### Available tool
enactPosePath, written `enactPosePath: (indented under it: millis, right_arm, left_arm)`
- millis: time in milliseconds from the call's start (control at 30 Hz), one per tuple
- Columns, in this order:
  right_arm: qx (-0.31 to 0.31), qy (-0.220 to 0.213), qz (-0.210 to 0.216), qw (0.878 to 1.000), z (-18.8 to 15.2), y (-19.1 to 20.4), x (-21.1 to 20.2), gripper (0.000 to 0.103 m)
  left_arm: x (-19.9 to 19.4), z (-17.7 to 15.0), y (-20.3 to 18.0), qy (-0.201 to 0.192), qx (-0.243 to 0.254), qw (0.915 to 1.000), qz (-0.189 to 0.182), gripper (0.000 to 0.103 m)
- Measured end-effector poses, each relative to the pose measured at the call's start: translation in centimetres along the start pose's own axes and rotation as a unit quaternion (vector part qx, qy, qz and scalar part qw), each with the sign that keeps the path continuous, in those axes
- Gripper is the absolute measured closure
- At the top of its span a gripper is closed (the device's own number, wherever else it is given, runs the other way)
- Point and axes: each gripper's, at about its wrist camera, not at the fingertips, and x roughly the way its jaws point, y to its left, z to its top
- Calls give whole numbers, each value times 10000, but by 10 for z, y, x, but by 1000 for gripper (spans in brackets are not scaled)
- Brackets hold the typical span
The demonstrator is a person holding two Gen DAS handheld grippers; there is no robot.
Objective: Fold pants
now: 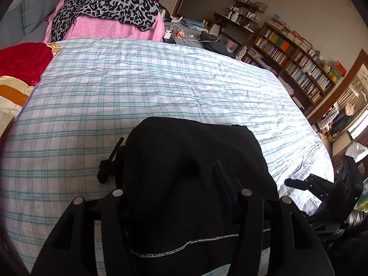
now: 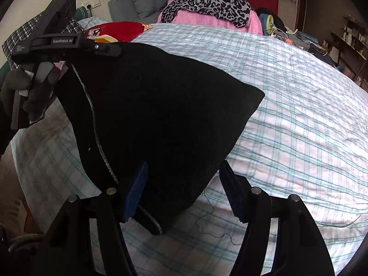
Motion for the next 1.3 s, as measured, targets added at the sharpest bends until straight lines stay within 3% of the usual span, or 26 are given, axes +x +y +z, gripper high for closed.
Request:
enactPosePath:
  millis: [100, 200, 267, 333, 533, 667, 800, 933, 1100, 1300]
  right_arm:
    - [47, 319, 153, 9994, -6, -1, 17, 37]
    - [-6, 531, 217, 9984, -11, -1, 27, 37]
    - [-96, 528, 208, 9983, -10, 1, 28, 37]
    - [-114, 502, 219, 9984, -9, 0, 28, 37]
    - [-51, 283, 158, 9995, -5, -5, 21, 37]
    - [144, -281, -5, 9995, 5, -10, -2, 37]
    - [238, -668, 82, 9974, 23, -10, -12, 37]
    - [31, -512, 263, 9983, 35, -5, 9, 37]
    - [-149, -180, 216, 9995, 24, -1, 42, 36]
    - [-196, -133, 187, 9995, 22, 5, 50, 36]
  left_arm:
    - [10, 4, 3, 101, 54, 9999, 94, 44]
    - [30, -8, 11, 595, 131, 9967, 532, 30]
    - [38, -18, 19, 811, 63, 9953, 528, 28]
    - [32, -20, 27, 716, -137, 9969, 305, 28]
    - [-1, 9, 29, 187, -167, 9991, 339, 27]
    - [12, 29, 20, 336, -40, 9975, 623, 27]
    - [42, 29, 8, 552, 161, 9947, 852, 27]
    - [66, 21, 4, 473, 214, 9905, 1274, 26]
    - [77, 16, 7, 203, 298, 9856, 1653, 25]
    - [82, 10, 16, 89, 197, 9860, 1654, 23]
